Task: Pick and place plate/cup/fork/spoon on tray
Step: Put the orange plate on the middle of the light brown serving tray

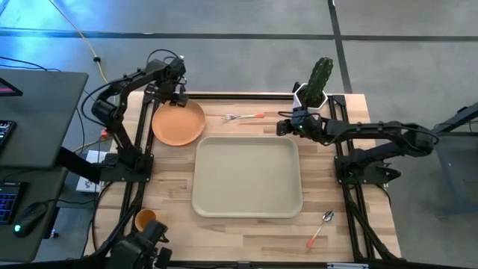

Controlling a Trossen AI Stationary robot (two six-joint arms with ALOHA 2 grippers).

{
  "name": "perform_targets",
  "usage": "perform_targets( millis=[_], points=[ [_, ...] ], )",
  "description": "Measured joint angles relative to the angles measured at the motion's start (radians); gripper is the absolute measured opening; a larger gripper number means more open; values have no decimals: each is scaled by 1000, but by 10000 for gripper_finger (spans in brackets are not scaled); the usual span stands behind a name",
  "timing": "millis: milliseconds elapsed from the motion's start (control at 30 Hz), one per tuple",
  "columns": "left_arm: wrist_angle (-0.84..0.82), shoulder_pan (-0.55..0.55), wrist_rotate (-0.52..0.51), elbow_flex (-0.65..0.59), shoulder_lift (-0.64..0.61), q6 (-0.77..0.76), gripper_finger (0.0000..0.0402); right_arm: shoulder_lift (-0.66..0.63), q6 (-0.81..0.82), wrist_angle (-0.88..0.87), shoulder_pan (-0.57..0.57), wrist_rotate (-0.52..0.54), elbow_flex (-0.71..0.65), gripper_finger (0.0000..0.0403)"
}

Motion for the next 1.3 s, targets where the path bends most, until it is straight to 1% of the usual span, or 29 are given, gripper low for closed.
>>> perform_targets(
  millis=[200,367,500,633,733,833,967,1067,1133,1200,1300],
  points=[
    [-56,-8,-86,54,107,-22,140,29,-1,4,0,-4,0,134],
    [-118,-8,-98,119,168,-59,140,32,-2,5,0,0,0,134],
    [-201,-13,-61,167,178,-57,140,32,-15,5,0,1,0,134],
    [-178,-51,7,172,131,-59,140,32,-38,5,0,8,0,134],
    [-117,-111,20,172,94,-58,140,32,-37,5,0,17,0,134],
    [-79,-197,19,172,78,-48,139,32,-20,5,0,16,0,134],
    [-9,-355,7,149,78,-57,127,32,26,1,1,-6,0,134],
    [68,-470,51,102,79,-70,118,32,66,-5,11,-27,0,134],
    [122,-530,63,75,79,-92,116,32,84,-11,32,-27,0,134],
    [130,-566,42,64,79,-132,116,32,99,-16,55,-27,0,134],
    [127,-581,-30,64,79,-203,115,32,116,-20,89,-22,0,134]
  ],
)
